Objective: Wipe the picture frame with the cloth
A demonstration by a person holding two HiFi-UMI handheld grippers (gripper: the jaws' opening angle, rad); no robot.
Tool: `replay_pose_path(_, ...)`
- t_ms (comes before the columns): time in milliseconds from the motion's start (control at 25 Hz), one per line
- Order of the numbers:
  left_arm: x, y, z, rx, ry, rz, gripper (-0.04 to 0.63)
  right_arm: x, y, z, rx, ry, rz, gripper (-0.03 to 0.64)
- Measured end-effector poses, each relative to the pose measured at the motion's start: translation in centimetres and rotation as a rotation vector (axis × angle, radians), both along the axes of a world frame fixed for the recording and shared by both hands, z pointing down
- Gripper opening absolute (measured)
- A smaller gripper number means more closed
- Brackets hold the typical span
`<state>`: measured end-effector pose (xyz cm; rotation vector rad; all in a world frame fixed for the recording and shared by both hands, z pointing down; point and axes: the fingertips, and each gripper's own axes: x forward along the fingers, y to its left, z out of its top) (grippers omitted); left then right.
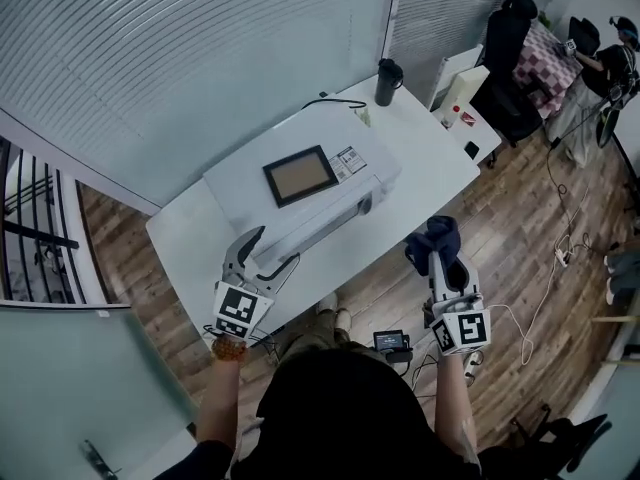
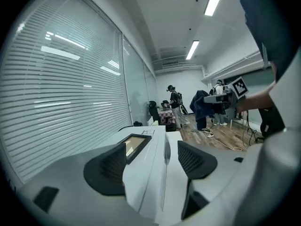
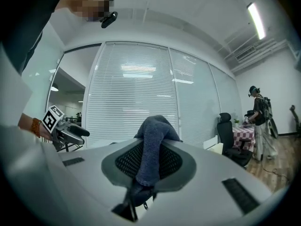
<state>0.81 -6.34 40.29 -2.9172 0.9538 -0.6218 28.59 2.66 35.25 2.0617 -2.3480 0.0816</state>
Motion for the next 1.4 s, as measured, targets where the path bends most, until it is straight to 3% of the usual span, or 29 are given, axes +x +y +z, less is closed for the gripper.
replay_pose_path(200,-2.0,-4.4,1.4,-0.075,0.008,-0.001,0.408,-0.6,-1.9,-1.1,-0.024,0.055,0.005,0.043)
replay_pose_path(360,-2.9,-7.4,1.1,-0.107,0.036,0.068,0.460,-1.7,-4.0,-1.7,-0.033,0.078,0.004,0.043)
replay_pose_path(480,-2.6,-9.7,2.0,-0.106,-0.057,0.164,0.462,-2.1,-5.2,-2.4,-0.019,0.074,0.022,0.043)
replay_pose_path(560,-2.4,-10.8,3.2,-0.147,-0.114,0.224,0.462,-2.6,-5.8,-2.3,-0.024,0.078,0.026,0.043)
replay_pose_path(680,-2.1,-11.8,3.6,-0.188,-0.131,0.307,0.476,-3.9,-6.9,-2.2,-0.025,0.095,0.009,0.043)
replay_pose_path(880,-1.2,-12.8,4.0,-0.189,-0.185,0.401,0.497,-6.0,-8.8,-2.4,-0.026,0.129,-0.041,0.043)
replay_pose_path(1120,-0.3,-15.3,4.0,-0.185,-0.175,0.415,0.497,-7.4,-9.7,-3.5,0.004,0.186,-0.113,0.043)
replay_pose_path(1280,0.1,-16.1,6.3,-0.207,-0.238,0.431,0.495,-7.8,-10.1,-4.1,0.038,0.184,-0.107,0.043)
replay_pose_path(1400,1.3,-16.4,5.6,-0.252,-0.176,0.447,0.494,-7.7,-10.0,-4.6,0.066,0.181,-0.108,0.043)
